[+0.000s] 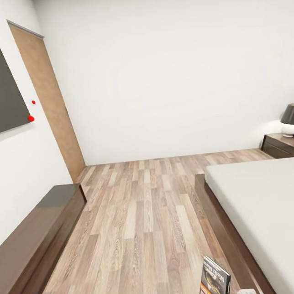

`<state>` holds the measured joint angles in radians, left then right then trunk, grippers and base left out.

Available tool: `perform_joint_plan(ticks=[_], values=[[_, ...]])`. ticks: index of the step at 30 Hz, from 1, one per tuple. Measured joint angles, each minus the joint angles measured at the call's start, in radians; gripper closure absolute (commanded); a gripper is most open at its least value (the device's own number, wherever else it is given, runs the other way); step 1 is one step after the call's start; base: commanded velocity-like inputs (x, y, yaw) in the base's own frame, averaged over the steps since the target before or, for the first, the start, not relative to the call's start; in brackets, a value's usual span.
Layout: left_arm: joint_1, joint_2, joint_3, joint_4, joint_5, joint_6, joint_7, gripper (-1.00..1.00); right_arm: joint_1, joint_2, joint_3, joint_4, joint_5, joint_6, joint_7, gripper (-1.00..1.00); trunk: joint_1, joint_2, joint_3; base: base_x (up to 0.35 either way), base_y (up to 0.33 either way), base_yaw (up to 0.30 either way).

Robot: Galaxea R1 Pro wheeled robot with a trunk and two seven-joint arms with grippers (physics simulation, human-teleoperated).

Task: In the bedroom, move the book from the bed onto either nightstand, and place the two sandals side by side next to the bed.

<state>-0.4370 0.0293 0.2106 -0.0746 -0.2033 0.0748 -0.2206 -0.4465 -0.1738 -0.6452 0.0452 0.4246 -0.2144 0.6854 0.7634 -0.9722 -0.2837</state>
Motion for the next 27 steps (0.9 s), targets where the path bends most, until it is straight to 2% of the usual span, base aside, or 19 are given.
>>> perform_joint_plan(ticks=[27], values=[[0.0,0.002,0.0,-0.001,0.0,0.0,0.0,-1.0,0.0,0.0,0.0,0.0,0.0,0.0,0.0,1.0,0.0,0.0,0.0,0.178,0.0,-0.001]])
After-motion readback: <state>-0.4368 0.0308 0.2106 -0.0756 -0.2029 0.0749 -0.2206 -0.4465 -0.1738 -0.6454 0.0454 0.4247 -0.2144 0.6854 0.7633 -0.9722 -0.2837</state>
